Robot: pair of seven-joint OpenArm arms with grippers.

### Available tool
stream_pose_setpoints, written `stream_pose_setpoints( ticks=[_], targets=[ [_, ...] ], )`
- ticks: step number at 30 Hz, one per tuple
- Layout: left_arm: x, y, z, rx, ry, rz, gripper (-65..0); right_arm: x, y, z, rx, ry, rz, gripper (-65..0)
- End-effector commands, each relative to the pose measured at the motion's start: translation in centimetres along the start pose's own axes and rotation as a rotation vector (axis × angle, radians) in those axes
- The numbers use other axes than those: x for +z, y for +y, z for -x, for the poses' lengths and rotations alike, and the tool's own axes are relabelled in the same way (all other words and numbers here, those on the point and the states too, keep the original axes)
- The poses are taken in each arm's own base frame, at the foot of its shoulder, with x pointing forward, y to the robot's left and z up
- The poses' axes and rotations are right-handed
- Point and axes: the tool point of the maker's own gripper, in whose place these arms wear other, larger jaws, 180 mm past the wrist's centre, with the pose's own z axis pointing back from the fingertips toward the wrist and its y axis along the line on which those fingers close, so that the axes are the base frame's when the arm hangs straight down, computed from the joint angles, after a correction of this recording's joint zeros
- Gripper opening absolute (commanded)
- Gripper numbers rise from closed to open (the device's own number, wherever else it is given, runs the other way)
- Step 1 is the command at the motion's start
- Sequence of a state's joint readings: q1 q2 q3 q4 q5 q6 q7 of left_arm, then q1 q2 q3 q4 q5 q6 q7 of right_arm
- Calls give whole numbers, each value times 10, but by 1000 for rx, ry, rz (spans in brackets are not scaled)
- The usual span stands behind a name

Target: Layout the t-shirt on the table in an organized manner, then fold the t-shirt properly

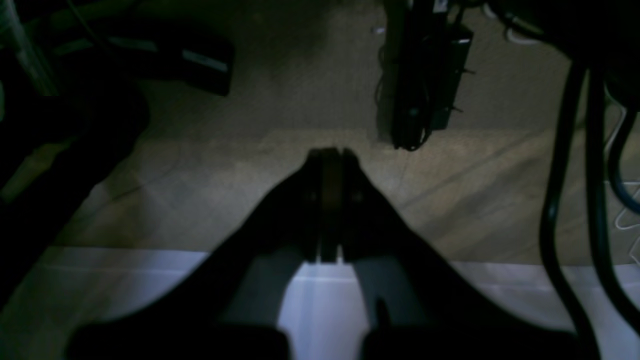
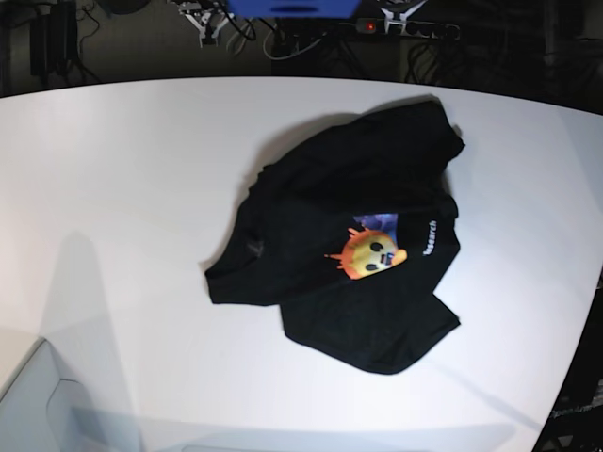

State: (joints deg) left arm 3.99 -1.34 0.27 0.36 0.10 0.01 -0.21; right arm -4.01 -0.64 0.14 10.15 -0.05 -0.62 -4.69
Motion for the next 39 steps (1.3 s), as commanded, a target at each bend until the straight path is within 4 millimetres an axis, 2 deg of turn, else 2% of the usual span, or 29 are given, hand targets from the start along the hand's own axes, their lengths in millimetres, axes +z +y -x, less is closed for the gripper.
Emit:
stream_pose_setpoints(
  ticks=[1,3,7,9,17,21,24,26,30,39],
  targets=[
    [0,9,7,-1,11,-15,-649,0,0,-1,0,-5,-9,-650],
    [1,9,-4,-2,-28,-16,-648,0,0,-1,0,-5,-9,-650],
    [3,10,-8,-6,-73,-15,-646,0,0,2,-4,0,-8,-650],
    [4,19,-6,-9,-73,-28,-646,0,1,5,-5,5,-9,-650],
    [4,20,-4,-11,-69,-31,-646,0,2,18,-5,34,-12,-650],
    [4,18,-12,-10,-82,-28,-648,0,0,20,-5,38,-8,-650],
    [3,17,-18,-23,-90,-27,-648,0,-2,20,-3,38,-5,-650],
    [3,11,-17,-80,-88,-17,-649,0,-11,19,-3,35,8,-650],
    [3,6,-13,-128,-83,-9,-649,0,-14,18,-3,28,13,-650],
    [3,8,-14,-128,-84,-11,-649,0,-12,15,-3,19,10,-650]
  ],
)
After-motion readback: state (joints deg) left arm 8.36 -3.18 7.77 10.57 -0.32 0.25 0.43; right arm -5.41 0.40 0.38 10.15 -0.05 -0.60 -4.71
